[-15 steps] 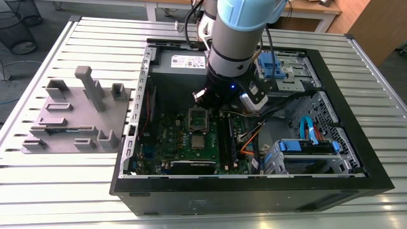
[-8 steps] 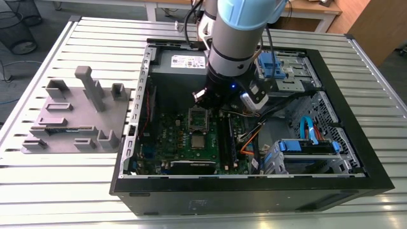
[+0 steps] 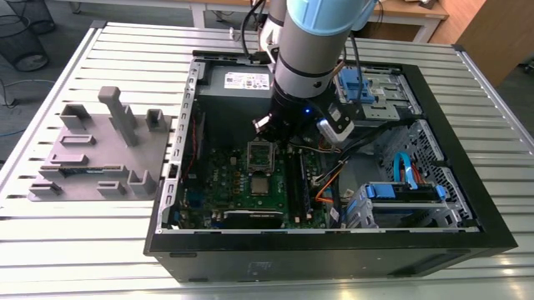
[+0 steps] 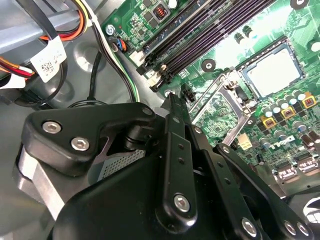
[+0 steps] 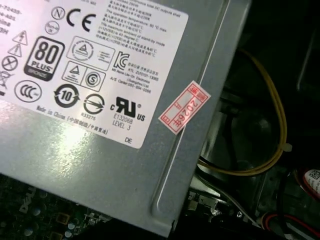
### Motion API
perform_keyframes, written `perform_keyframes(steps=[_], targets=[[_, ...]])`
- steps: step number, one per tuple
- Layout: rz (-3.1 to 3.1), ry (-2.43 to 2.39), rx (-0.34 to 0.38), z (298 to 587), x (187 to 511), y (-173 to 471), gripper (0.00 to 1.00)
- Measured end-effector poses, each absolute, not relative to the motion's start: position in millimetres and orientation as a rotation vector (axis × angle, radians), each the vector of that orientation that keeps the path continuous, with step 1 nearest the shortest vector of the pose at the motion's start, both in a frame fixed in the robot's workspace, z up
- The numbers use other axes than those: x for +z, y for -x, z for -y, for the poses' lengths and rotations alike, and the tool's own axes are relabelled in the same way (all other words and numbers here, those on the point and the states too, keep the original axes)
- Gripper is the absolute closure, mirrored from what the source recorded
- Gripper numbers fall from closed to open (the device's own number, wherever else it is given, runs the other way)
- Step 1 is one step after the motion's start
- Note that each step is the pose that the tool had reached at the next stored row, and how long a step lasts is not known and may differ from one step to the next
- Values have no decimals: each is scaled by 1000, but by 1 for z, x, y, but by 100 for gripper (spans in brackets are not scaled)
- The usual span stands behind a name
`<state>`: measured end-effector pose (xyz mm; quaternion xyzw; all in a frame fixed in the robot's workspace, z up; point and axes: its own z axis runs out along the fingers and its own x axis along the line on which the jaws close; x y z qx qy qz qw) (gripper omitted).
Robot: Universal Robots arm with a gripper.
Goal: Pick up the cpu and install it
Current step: 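Close the cpu cover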
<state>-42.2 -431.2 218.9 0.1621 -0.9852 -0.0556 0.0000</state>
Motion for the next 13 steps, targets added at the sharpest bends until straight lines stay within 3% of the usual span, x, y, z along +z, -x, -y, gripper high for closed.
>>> perform_keyframes(steps=[13], targets=[[3093, -521, -175, 432, 224, 42, 89]])
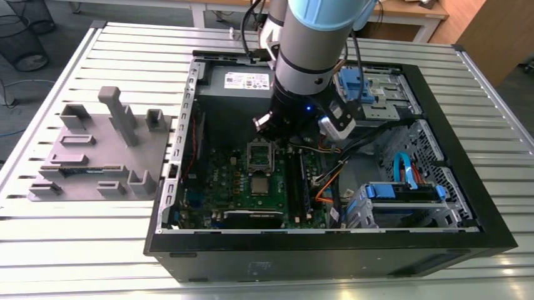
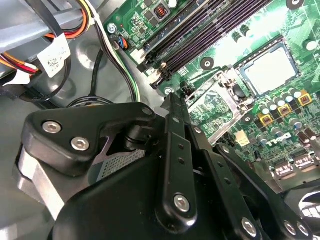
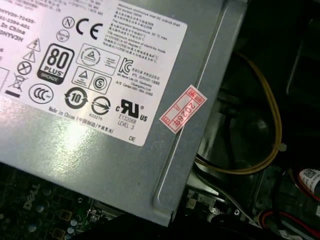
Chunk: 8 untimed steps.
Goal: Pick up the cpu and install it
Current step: 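Close the cpu cover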
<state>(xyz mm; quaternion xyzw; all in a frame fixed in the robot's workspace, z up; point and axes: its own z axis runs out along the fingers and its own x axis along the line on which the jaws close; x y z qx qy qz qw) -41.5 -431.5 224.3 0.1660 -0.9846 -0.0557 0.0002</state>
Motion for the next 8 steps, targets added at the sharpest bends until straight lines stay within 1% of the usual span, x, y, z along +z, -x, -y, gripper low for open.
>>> perform_keyframes(steps=[8], targets=[[3076, -598, -174, 432, 217, 39, 89]])
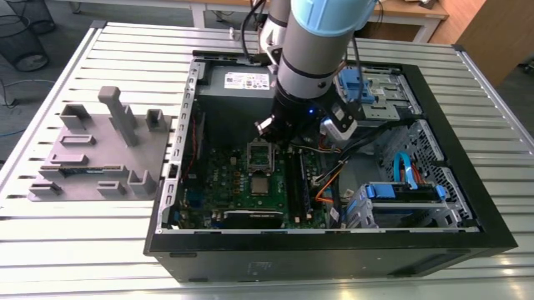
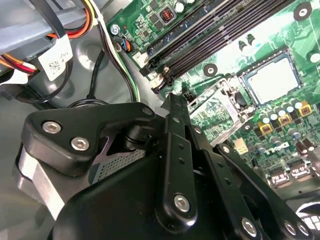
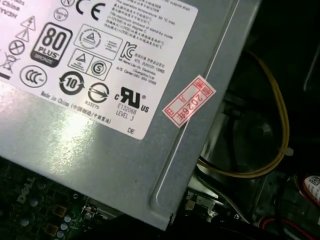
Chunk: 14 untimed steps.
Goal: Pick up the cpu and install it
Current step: 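Close the cpu cover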
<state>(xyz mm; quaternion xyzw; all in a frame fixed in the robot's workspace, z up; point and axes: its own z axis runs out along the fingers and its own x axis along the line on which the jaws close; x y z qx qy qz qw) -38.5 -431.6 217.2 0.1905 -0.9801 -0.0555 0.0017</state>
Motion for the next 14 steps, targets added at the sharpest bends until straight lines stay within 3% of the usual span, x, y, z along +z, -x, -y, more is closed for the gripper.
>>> perform_keyframes(steps=[14], targets=[[3075, -601, -180, 428, 207, 38, 89]])
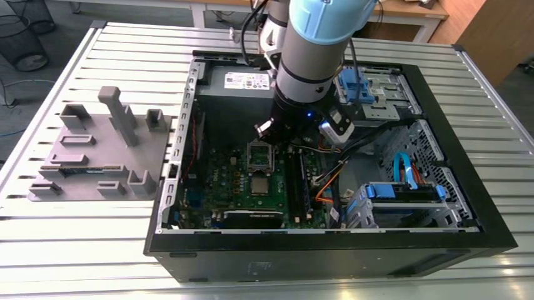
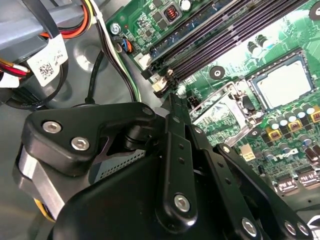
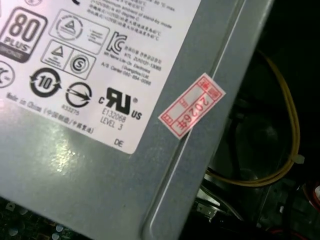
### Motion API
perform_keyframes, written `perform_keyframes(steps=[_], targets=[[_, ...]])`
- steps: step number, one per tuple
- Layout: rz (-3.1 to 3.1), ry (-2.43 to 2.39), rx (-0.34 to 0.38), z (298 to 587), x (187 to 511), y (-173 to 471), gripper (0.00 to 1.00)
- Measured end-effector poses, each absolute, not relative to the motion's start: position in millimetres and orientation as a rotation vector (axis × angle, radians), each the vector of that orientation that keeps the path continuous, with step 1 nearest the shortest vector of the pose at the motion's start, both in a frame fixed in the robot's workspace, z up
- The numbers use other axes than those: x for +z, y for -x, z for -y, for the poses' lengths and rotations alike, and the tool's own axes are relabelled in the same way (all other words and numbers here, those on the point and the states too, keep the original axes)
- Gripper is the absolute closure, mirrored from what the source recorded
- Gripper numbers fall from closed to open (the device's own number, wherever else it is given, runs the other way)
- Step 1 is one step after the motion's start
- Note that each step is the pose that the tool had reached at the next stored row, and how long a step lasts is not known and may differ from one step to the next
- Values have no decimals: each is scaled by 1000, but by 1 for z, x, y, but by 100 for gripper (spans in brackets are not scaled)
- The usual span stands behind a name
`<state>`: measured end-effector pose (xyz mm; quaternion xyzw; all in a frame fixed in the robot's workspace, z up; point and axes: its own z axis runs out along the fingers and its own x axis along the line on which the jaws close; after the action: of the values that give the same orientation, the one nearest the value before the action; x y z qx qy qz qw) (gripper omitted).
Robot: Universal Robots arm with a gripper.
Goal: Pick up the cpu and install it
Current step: 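Close the cpu cover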
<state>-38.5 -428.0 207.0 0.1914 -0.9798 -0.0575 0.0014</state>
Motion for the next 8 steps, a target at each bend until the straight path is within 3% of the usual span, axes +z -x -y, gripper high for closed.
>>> perform_keyframes(steps=[8], targets=[[3076, -601, -181, 425, 205, 38, 89]])
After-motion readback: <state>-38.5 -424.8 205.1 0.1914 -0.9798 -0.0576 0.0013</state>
